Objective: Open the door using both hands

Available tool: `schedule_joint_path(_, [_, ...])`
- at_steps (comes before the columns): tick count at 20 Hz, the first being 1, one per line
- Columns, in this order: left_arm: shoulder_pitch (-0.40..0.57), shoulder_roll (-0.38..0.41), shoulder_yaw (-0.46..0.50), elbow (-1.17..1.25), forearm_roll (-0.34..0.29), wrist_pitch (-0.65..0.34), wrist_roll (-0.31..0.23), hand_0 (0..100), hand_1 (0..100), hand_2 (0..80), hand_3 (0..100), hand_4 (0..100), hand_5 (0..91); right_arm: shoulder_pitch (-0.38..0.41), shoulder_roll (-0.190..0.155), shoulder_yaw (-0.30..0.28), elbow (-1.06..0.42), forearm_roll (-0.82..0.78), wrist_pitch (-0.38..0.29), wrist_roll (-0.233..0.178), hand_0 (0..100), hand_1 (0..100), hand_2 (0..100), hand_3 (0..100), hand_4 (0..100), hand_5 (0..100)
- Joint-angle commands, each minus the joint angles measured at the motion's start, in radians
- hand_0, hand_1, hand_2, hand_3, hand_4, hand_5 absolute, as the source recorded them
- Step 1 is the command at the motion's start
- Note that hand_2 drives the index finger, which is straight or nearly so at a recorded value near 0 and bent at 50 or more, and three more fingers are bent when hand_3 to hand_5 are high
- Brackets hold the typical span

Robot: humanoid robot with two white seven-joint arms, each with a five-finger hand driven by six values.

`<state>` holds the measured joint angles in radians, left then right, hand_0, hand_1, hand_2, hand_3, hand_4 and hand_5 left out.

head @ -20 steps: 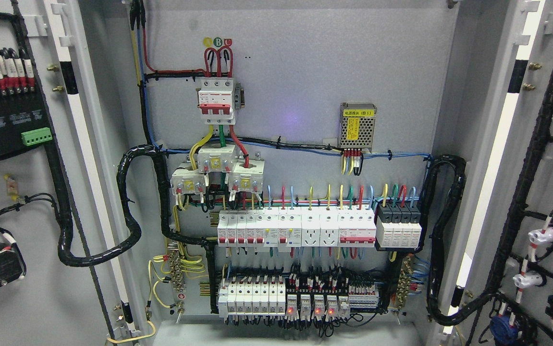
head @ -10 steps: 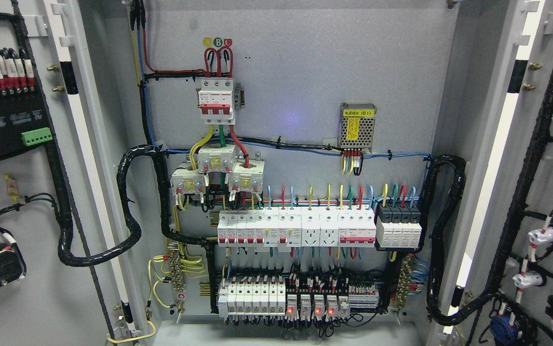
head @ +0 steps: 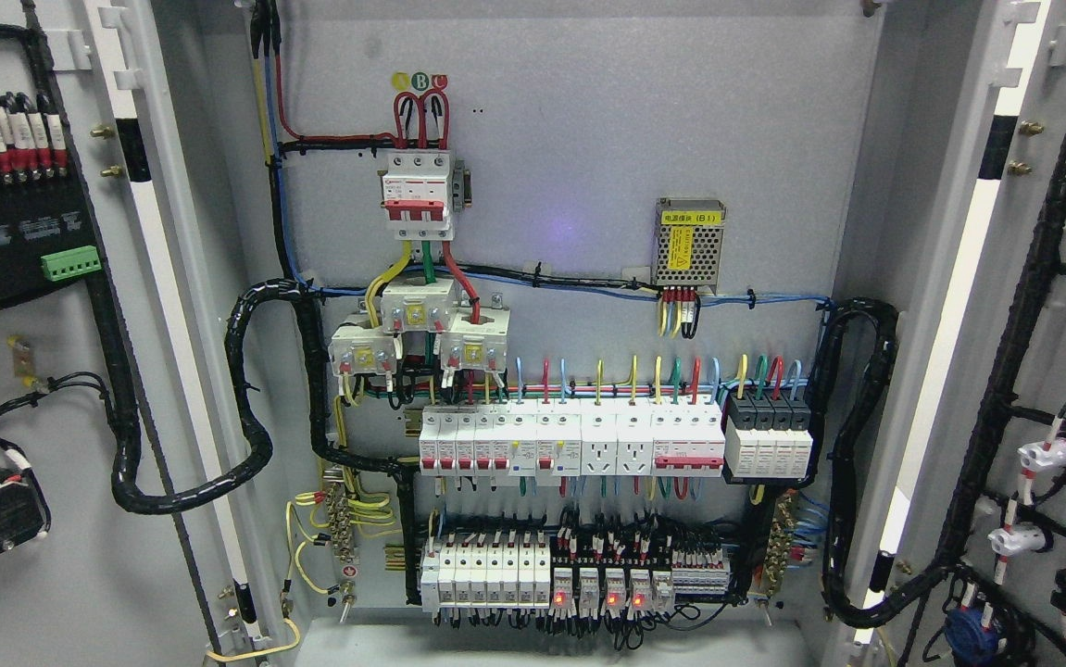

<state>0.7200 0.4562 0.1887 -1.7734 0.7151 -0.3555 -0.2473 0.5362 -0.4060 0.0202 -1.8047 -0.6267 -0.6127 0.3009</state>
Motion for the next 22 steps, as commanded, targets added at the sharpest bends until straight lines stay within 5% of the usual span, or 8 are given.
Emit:
schedule_joint_path(1, [-0.004, -0.068, -0.150, 0.261, -0.011, 0.001, -0.001, 0, 0, 0.0, 0, 0, 0.0, 0.013, 0.033, 0.156, 0.310, 0.021, -0.001, 0.000, 0, 0, 0, 0, 0, 0])
schedule_joint_path(7, [-0.027, -0.131, -0.247, 0.465, -0.081, 0.000, -0.023, 0, 0, 0.0, 0, 0, 0.0, 0.021, 0.059, 0.242, 0.583, 0.111, -0.001, 0.000, 0, 0, 0, 0, 0, 0])
schedule_joint_path(16, [-0.140, -0.235, -0.278, 0.883, -0.167, -0.002, -0.032, 0, 0, 0.0, 0, 0, 0.0, 0.019, 0.127, 0.251, 0.924, 0.120, -0.001, 0.000, 0, 0, 0, 0, 0, 0])
schedule_joint_path(22, [-0.247, -0.292, -0.288, 1.225, -0.213, -0.002, -0.121, 0, 0, 0.0, 0, 0, 0.0, 0.004, 0.187, 0.274, 1.143, 0.237, 0.001, 0.000, 0, 0, 0, 0, 0, 0])
